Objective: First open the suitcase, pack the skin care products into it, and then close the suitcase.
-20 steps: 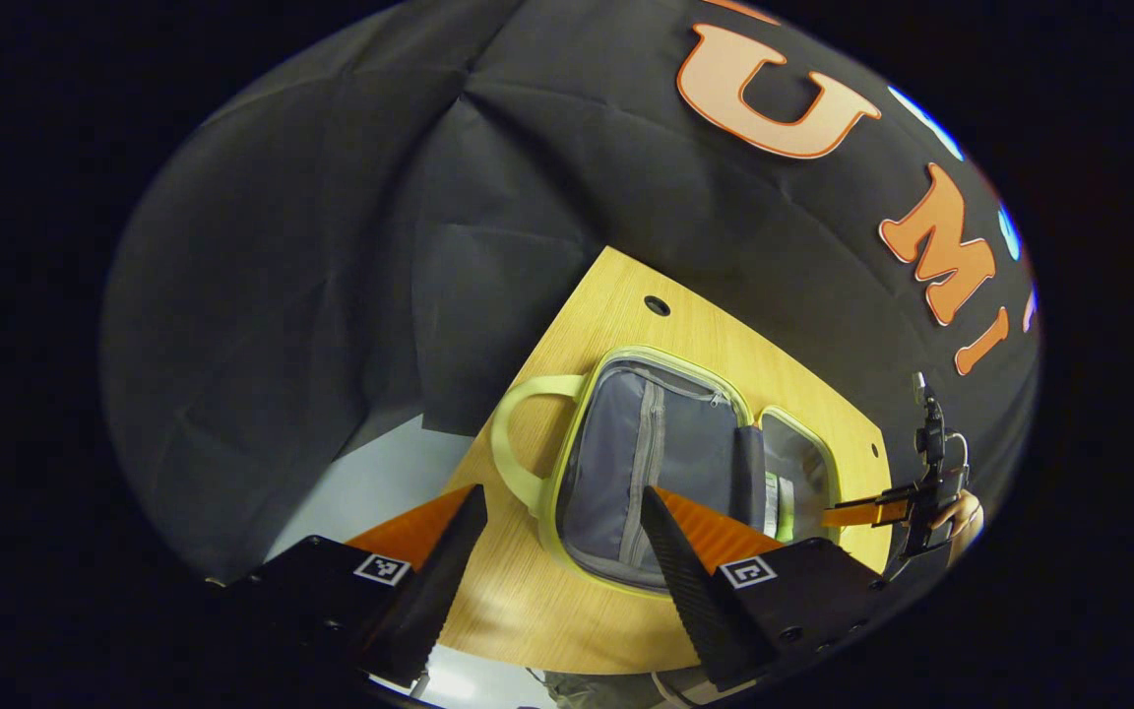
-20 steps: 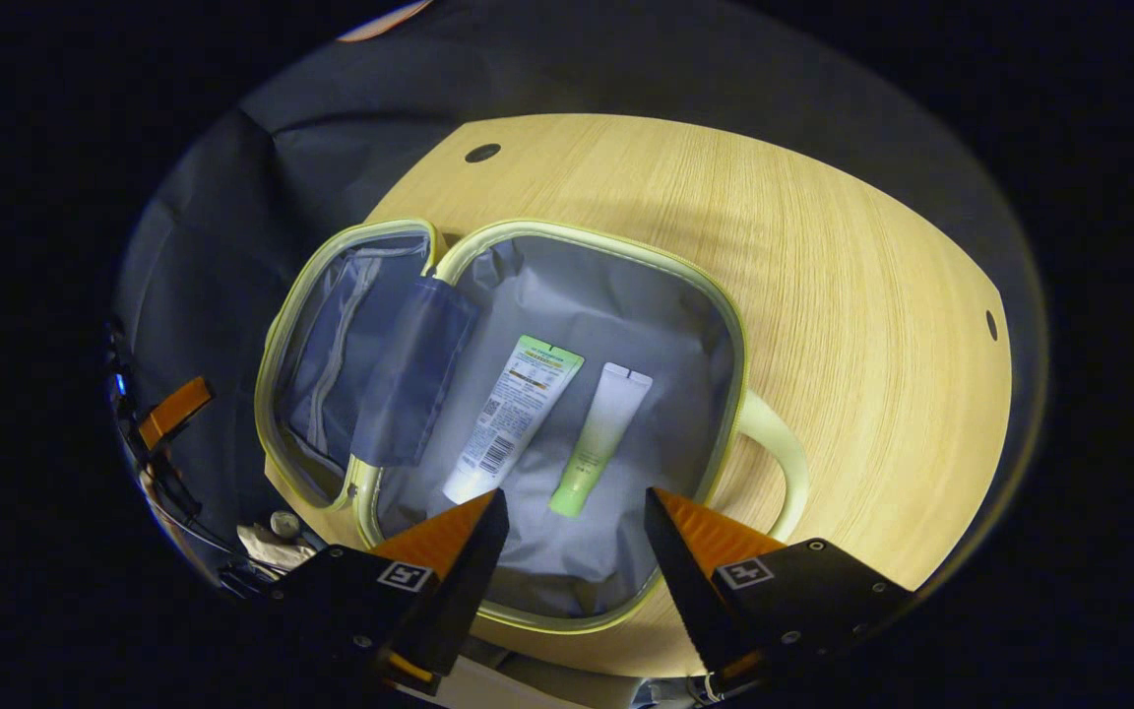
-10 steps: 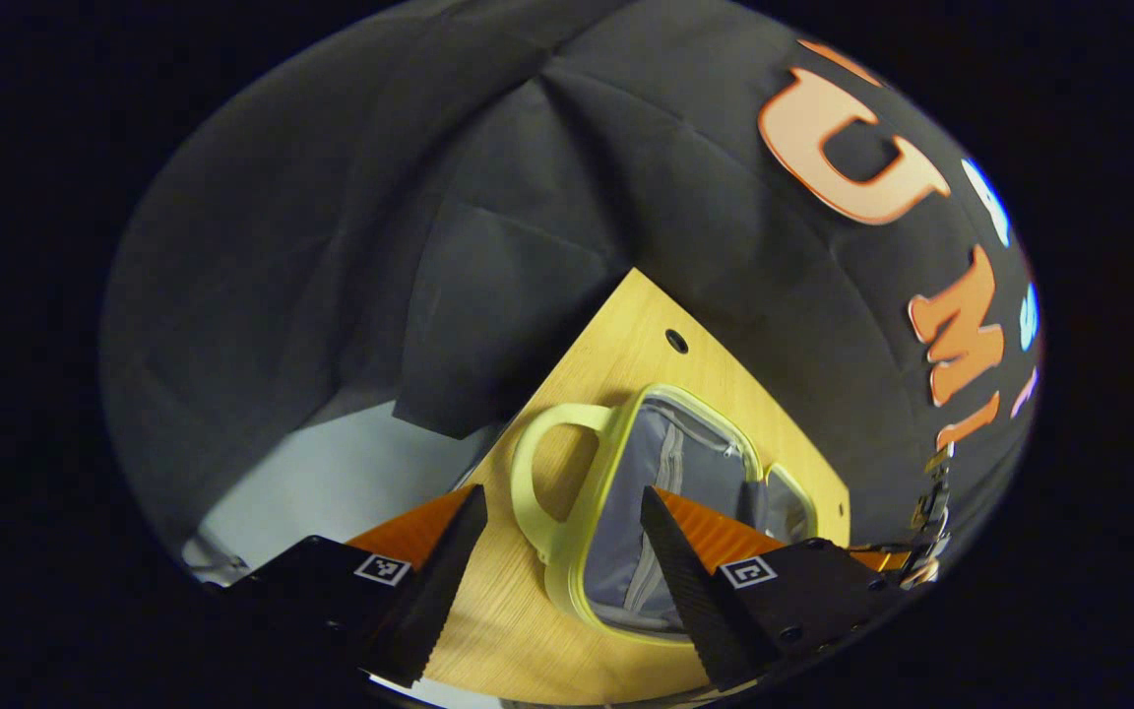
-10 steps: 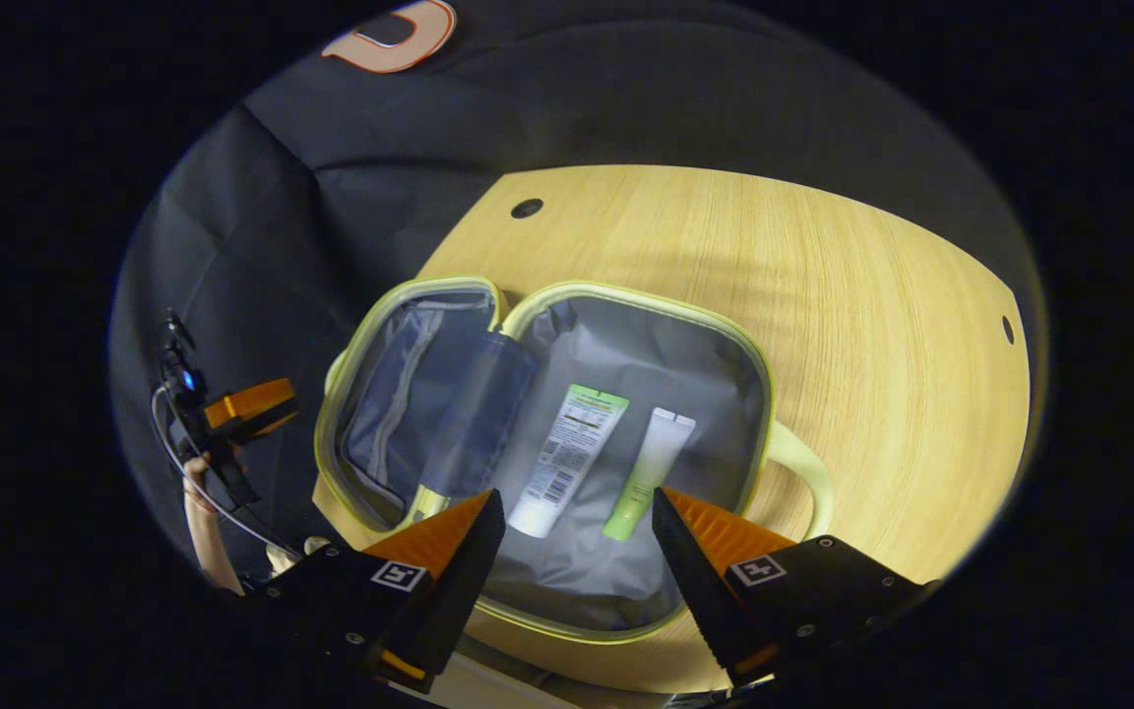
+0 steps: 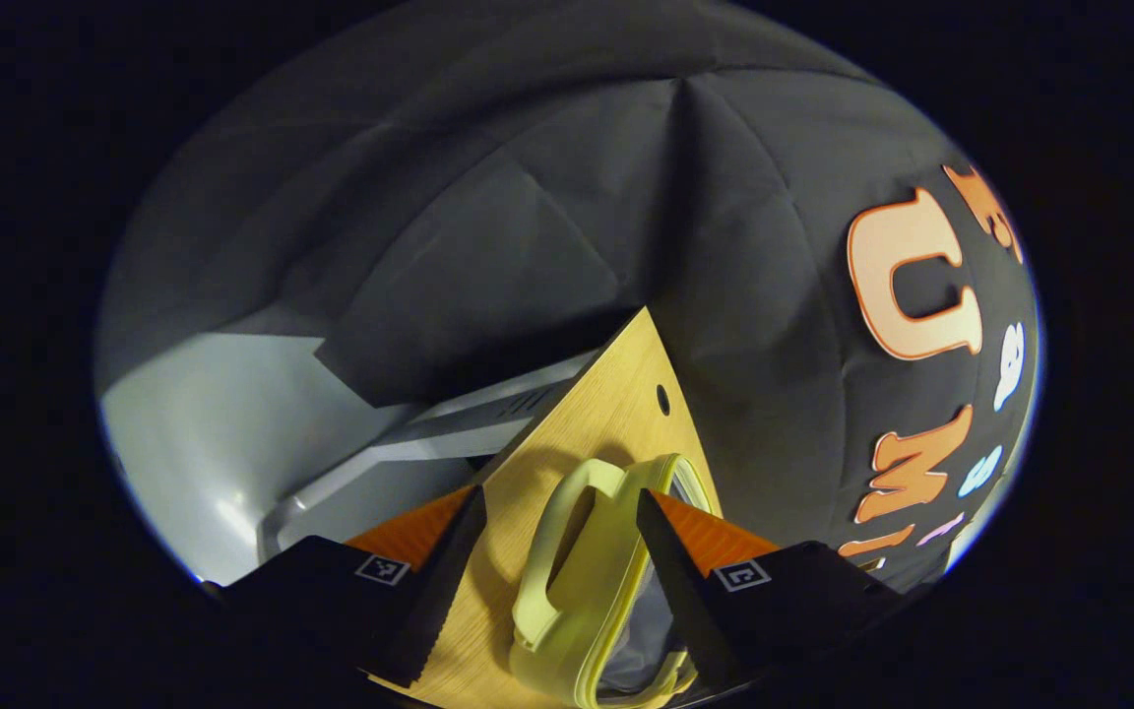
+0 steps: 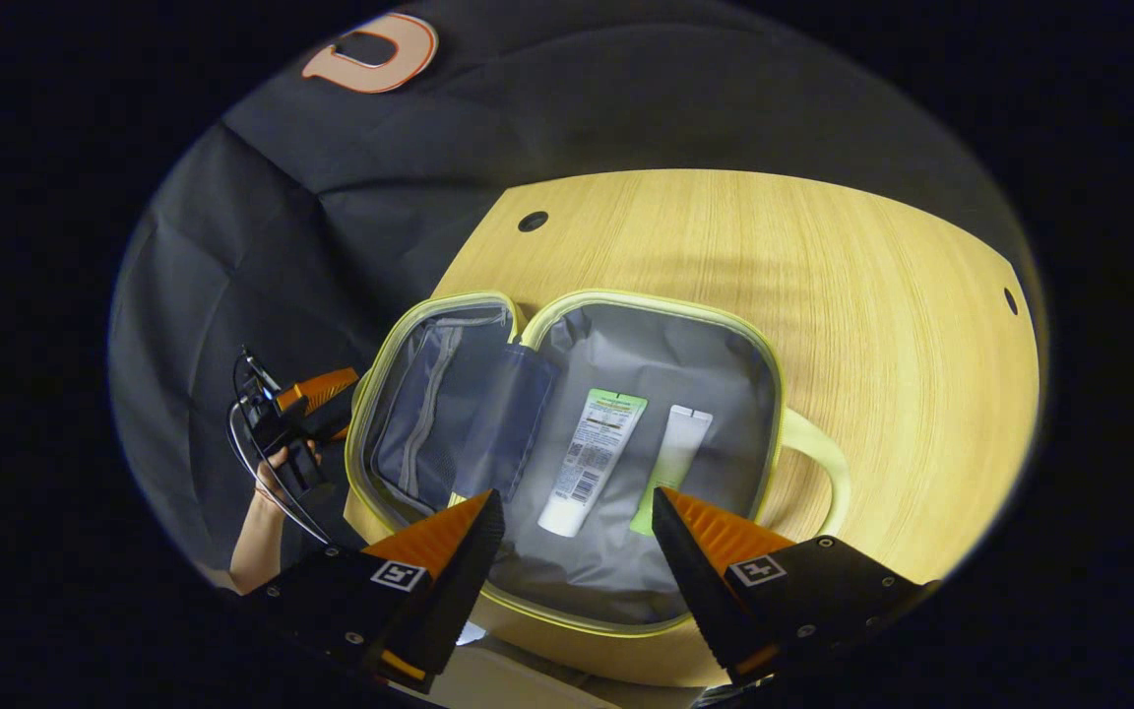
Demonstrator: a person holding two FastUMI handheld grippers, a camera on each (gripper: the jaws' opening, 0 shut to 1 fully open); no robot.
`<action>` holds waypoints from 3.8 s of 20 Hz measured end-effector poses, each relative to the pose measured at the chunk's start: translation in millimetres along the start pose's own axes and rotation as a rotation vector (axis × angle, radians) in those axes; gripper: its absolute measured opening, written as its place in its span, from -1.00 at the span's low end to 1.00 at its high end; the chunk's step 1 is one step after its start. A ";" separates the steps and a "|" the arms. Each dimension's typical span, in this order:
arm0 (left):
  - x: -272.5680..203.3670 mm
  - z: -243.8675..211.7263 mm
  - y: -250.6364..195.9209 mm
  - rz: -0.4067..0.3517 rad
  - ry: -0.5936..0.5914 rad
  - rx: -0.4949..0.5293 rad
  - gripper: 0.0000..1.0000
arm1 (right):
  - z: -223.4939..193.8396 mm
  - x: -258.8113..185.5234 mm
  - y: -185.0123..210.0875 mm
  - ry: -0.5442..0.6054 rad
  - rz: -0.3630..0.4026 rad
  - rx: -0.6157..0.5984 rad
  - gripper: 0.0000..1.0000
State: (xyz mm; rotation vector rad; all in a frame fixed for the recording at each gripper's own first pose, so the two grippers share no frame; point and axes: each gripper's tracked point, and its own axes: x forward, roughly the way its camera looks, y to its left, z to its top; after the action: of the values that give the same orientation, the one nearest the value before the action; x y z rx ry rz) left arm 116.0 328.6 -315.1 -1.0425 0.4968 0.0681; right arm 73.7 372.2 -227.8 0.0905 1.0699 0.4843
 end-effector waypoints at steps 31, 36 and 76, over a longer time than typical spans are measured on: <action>-58.8 -144.6 -359.0 0.458 -0.117 1.002 -0.81 | -15.7 -167.5 -168.6 -0.360 -0.013 -0.028 0.93; -13.8 -235.3 -398.4 0.438 -0.049 1.141 -0.84 | -38.1 -207.1 -236.6 -0.409 -0.074 0.006 0.92; 51.2 -398.7 -441.3 0.145 0.011 1.196 0.97 | -49.5 -265.4 -319.3 -0.522 -0.333 0.035 0.93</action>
State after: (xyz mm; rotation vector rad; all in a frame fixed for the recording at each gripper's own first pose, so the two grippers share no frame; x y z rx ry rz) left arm 143.2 -241.6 -140.6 0.1636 0.5051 -0.1037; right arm 36.1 -32.8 -130.6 0.0628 0.5631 0.1253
